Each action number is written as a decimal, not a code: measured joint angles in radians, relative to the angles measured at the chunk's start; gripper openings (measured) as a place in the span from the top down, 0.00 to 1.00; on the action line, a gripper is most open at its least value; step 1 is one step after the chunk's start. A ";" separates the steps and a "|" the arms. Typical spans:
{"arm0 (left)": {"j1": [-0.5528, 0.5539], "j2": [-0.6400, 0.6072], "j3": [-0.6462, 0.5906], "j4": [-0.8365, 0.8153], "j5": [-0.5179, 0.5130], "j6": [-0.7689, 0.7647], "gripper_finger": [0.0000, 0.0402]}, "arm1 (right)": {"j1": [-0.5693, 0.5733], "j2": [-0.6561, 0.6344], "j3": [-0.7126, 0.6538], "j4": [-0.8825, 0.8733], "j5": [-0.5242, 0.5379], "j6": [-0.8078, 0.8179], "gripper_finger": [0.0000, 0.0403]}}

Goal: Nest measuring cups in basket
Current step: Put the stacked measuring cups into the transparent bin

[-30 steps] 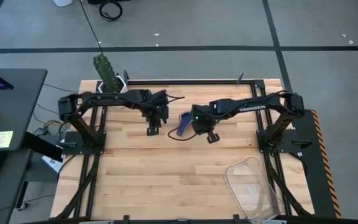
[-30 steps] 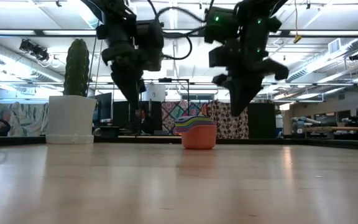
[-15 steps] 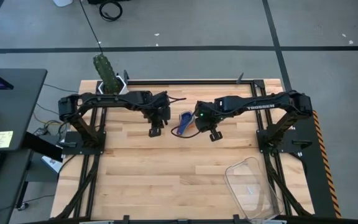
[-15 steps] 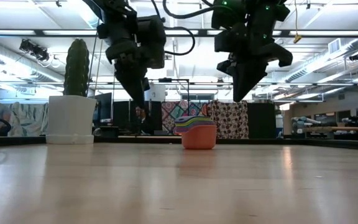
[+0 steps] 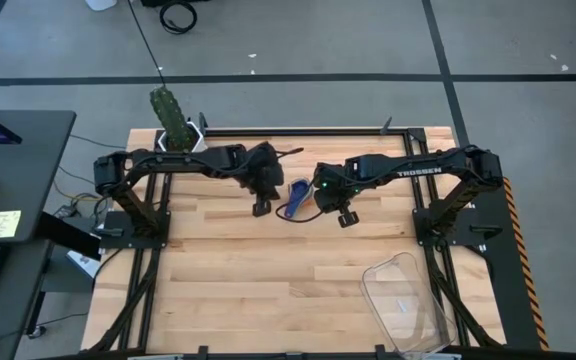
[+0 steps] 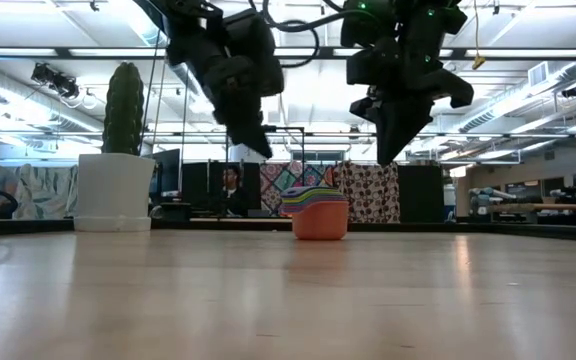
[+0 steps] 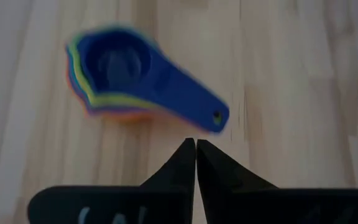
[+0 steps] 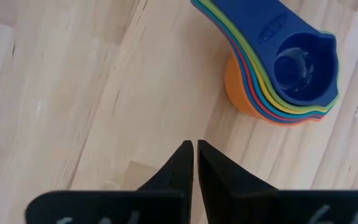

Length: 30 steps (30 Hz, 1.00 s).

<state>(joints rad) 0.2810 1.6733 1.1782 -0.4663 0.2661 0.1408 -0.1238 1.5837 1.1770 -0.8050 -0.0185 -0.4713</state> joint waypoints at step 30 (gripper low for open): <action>0.000 0.001 0.000 0.459 0.000 0.001 0.95 | -0.015 0.001 -0.001 -0.049 0.000 0.008 0.68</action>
<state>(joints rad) 0.2810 1.6745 1.1782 -0.0078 0.2661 0.1413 -0.1386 1.5843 1.1763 -0.8542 -0.0188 -0.4633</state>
